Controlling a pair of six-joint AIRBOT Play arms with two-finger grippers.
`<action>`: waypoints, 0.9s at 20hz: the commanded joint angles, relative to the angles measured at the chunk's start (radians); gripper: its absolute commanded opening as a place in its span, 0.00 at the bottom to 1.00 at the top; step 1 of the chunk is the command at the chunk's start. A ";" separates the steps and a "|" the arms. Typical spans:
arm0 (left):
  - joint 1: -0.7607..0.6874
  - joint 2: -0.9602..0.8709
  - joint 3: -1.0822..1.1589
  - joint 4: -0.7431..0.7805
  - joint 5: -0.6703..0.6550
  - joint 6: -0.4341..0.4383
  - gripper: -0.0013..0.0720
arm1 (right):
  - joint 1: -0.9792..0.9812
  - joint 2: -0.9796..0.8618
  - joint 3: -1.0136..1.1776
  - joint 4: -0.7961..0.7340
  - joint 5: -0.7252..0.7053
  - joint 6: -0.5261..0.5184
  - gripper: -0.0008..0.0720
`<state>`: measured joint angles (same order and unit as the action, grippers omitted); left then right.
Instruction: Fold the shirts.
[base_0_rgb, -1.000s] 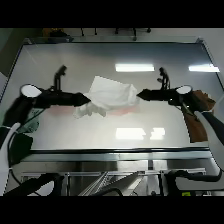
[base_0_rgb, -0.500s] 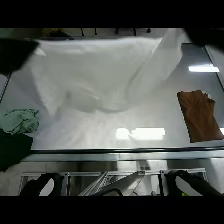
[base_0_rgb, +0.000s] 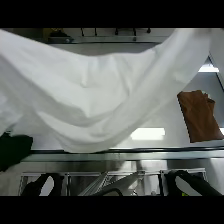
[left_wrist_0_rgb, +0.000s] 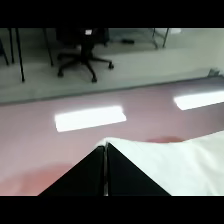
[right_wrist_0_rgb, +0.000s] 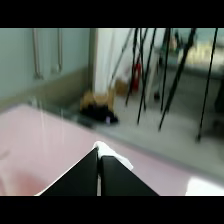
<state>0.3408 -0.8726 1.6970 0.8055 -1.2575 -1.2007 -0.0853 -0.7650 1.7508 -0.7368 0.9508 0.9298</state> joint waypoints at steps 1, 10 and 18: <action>-0.023 -0.132 -0.227 0.032 -0.051 0.036 0.04 | 0.002 -0.178 -0.128 -0.096 0.069 0.097 0.04; -0.083 -0.645 -0.410 0.033 -0.014 0.025 0.97 | -0.056 -0.661 -0.279 0.000 0.053 0.163 0.57; 0.075 -0.560 -0.595 0.094 -0.170 -0.031 0.88 | -0.238 -0.491 -0.486 -0.004 0.373 0.192 0.74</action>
<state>0.3756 -1.4784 1.2316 0.8757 -1.4193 -1.2182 -0.2863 -1.3037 1.3838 -0.7437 1.2144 1.1084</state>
